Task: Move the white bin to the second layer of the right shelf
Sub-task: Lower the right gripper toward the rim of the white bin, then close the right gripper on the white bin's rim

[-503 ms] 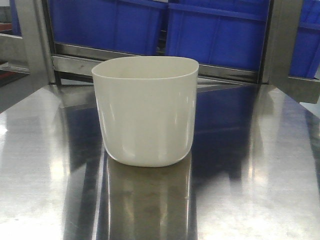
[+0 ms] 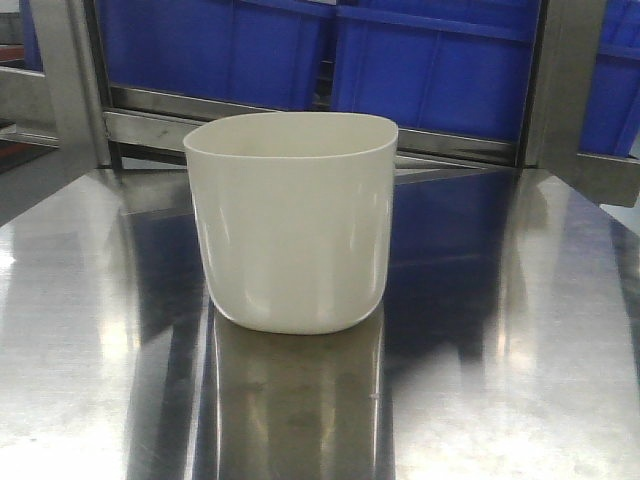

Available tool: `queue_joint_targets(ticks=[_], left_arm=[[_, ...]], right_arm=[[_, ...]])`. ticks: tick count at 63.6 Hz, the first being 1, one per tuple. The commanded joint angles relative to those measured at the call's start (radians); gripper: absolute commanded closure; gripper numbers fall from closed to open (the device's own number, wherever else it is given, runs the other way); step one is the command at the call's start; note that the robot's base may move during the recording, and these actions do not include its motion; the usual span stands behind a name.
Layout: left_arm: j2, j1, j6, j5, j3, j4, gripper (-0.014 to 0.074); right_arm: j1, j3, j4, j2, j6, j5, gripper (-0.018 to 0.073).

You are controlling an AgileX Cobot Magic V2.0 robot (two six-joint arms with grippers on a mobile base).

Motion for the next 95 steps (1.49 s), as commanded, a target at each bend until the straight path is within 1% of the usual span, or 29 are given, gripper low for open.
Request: queue_joint_targets(ticks=[1, 5, 16, 26, 31, 38, 45, 49, 55, 60, 65, 70, 75, 79, 80, 82, 83, 88, 91, 95], left_arm=[[-0.016, -0.001, -0.005, -0.081, 0.027, -0.005, 0.0512], [-0.016, -0.001, -0.005, -0.081, 0.027, -0.005, 0.0512], [-0.016, -0.001, -0.005, -0.081, 0.027, -0.005, 0.0512], [-0.016, -0.001, -0.005, -0.081, 0.027, -0.005, 0.0512], [-0.016, -0.001, -0.005, -0.081, 0.027, -0.005, 0.0512], [-0.016, -0.001, -0.005, -0.081, 0.027, -0.005, 0.0512], [-0.016, -0.001, -0.005, -0.081, 0.027, -0.005, 0.0512], [-0.016, -0.001, -0.005, -0.081, 0.027, -0.005, 0.0512], [-0.016, -0.001, -0.005, -0.081, 0.027, -0.005, 0.0512], [-0.016, -0.001, -0.005, -0.081, 0.027, -0.005, 0.0512], [-0.016, -0.001, -0.005, -0.081, 0.027, -0.005, 0.0512], [-0.016, -0.001, -0.005, -0.081, 0.027, -0.005, 0.0512], [-0.016, -0.001, -0.005, -0.081, 0.027, -0.005, 0.0512], [-0.016, -0.001, -0.005, -0.081, 0.027, -0.005, 0.0512], [-0.016, -0.001, -0.005, -0.081, 0.027, -0.005, 0.0512], [-0.016, -0.001, -0.005, -0.081, 0.027, -0.005, 0.0512], [-0.016, -0.001, -0.005, -0.081, 0.027, -0.005, 0.0512], [-0.016, -0.001, -0.005, -0.081, 0.027, -0.005, 0.0512], [-0.016, -0.001, -0.005, -0.081, 0.027, -0.005, 0.0512], [-0.016, -0.001, -0.005, -0.081, 0.027, -0.005, 0.0512]], right_arm=[[-0.004, -0.087, -0.032, 0.009, -0.009, -0.006, 0.0508], [-0.004, -0.13, -0.032, 0.045, -0.009, 0.06, 0.0508], [-0.004, -0.231, -0.018, 0.184, -0.009, 0.184, 0.0508], [-0.004, -0.34, 0.051, 0.354, -0.009, 0.307, 0.0508], [-0.004, -0.369, 0.1, 0.432, -0.009, 0.296, 0.0508], [-0.003, -0.39, 0.216, 0.533, -0.009, 0.258, 0.0508], [0.007, -0.39, 0.288, 0.626, -0.009, 0.226, 0.0508], [0.026, -0.396, 0.314, 0.668, -0.009, 0.213, 0.0508], [0.069, -0.424, 0.306, 0.728, -0.001, 0.215, 0.0508], [0.129, -0.457, 0.278, 0.774, 0.041, 0.216, 0.0508], [0.183, -0.496, 0.22, 0.826, 0.121, 0.221, 0.0508], [0.246, -0.533, 0.144, 0.89, 0.213, 0.228, 0.0508], [0.293, -0.575, 0.062, 0.969, 0.36, 0.245, 0.0487], [0.325, -0.611, -0.006, 1.024, 0.461, 0.278, 0.0438], [0.335, -0.632, -0.04, 1.049, 0.51, 0.301, 0.0402], [0.35, -0.655, -0.073, 1.075, 0.558, 0.327, 0.0363], [0.36, -0.681, -0.104, 1.099, 0.605, 0.357, 0.0321], [0.402, -0.763, -0.181, 1.159, 0.713, 0.445, 0.0223], [0.425, -0.823, -0.219, 1.194, 0.76, 0.494, 0.0194], [0.459, -0.898, -0.239, 1.233, 0.786, 0.55, 0.0198]])
